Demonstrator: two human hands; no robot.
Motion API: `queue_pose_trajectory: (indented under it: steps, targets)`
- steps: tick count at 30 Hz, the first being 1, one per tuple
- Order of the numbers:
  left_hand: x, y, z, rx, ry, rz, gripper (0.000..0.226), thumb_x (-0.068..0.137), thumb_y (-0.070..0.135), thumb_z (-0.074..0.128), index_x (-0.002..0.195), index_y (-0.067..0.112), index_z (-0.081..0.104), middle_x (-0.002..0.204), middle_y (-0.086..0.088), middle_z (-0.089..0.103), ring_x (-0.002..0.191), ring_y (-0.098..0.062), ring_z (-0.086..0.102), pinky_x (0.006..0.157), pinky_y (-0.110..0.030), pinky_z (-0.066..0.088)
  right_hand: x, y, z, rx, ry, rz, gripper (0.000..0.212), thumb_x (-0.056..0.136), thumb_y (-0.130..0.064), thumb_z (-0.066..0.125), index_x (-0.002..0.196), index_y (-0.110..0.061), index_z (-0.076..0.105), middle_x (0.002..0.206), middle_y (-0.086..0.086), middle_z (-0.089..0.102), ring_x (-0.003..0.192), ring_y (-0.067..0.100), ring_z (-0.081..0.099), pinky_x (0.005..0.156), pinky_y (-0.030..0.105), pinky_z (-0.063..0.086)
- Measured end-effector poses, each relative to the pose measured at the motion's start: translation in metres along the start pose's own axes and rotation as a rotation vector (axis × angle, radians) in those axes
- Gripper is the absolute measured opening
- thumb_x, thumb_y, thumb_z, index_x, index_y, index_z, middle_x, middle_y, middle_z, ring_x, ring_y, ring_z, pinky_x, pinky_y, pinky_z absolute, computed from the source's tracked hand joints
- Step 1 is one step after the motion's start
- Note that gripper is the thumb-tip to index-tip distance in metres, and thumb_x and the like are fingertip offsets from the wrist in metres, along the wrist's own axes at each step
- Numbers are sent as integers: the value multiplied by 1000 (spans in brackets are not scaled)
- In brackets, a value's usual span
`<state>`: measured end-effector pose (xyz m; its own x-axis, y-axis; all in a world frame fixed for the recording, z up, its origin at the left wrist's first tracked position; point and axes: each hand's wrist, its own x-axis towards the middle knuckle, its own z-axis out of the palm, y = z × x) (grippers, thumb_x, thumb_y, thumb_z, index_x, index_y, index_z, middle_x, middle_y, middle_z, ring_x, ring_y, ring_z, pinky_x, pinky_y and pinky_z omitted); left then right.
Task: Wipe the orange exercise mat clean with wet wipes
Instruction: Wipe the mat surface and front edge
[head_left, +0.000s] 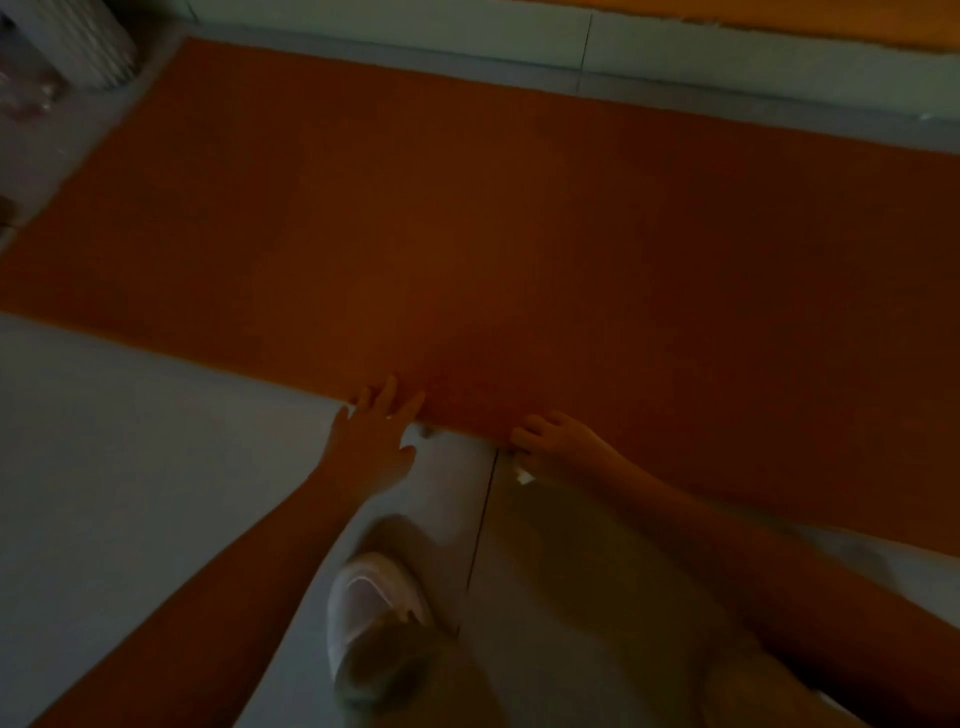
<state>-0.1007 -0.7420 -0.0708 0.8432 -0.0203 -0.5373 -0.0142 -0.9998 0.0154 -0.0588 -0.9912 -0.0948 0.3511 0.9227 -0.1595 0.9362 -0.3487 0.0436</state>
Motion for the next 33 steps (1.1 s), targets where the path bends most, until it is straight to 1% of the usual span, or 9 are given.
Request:
queue_pose_trajectory:
  steps: [2,5,8,10,16,23,26,28,33]
  targets:
    - [1,-7,-4,-43,-29,33,69,100,38,42,154,30,0,161,-6,-11,148,-32,-2,117,-53,17,6,-4,-15,-27,-70,15,39,41,-32,95,70,-15,76,87,2,71,75,18,68,61,25,53]
    - [-1,-13,-12,-60,-88,59,70,101,36,42,155,25,0,161,-5,-11,148,-32,-2,117,-51,18,-3,-9,-23,-112,-200,83,34,88,-20,65,119,-6,62,126,15,55,108,25,58,84,29,48]
    - [-5,-13,-22,-35,-147,72,71,101,36,42,155,21,-2,161,-6,-13,148,-31,-2,118,-48,17,-16,-19,-24,42,-182,240,50,39,-21,96,83,-13,76,88,13,69,64,15,65,41,17,46]
    - [-5,-13,-25,-2,-160,79,73,101,37,44,155,21,-2,161,-6,-12,148,-30,0,118,-46,19,-25,-18,-5,131,-186,345,60,22,-23,98,78,-15,77,87,12,71,58,15,65,33,17,44]
    - [1,-12,-31,87,-234,62,74,101,39,43,154,21,-5,161,-6,-14,148,-29,1,117,-45,18,-26,-31,4,281,-90,453,50,48,-41,93,87,-14,75,103,15,68,78,24,71,39,25,52]
    - [4,-30,-27,184,-220,133,70,102,43,36,154,17,-3,161,-8,-10,148,-28,4,119,-43,14,-26,-34,3,286,-8,537,74,25,-18,98,94,-10,73,94,13,68,69,21,68,34,21,48]
    - [4,-80,-28,223,-58,262,65,100,49,33,150,9,22,155,-21,23,138,-40,33,114,-53,25,-25,-35,12,292,118,526,84,33,-12,96,108,-7,57,99,15,64,73,25,68,38,25,52]
    - [8,-123,-29,250,25,198,71,100,55,20,134,0,50,136,-25,50,116,-46,57,93,-63,44,-21,-34,14,295,181,488,83,38,-9,95,108,-9,50,104,13,56,74,26,68,41,26,53]
    - [9,-148,1,-2,-24,-2,85,87,68,21,153,17,7,161,-9,-3,147,-36,2,112,-57,23,-9,-34,16,262,310,361,60,52,-8,88,101,-8,53,108,8,45,87,22,54,44,24,54]
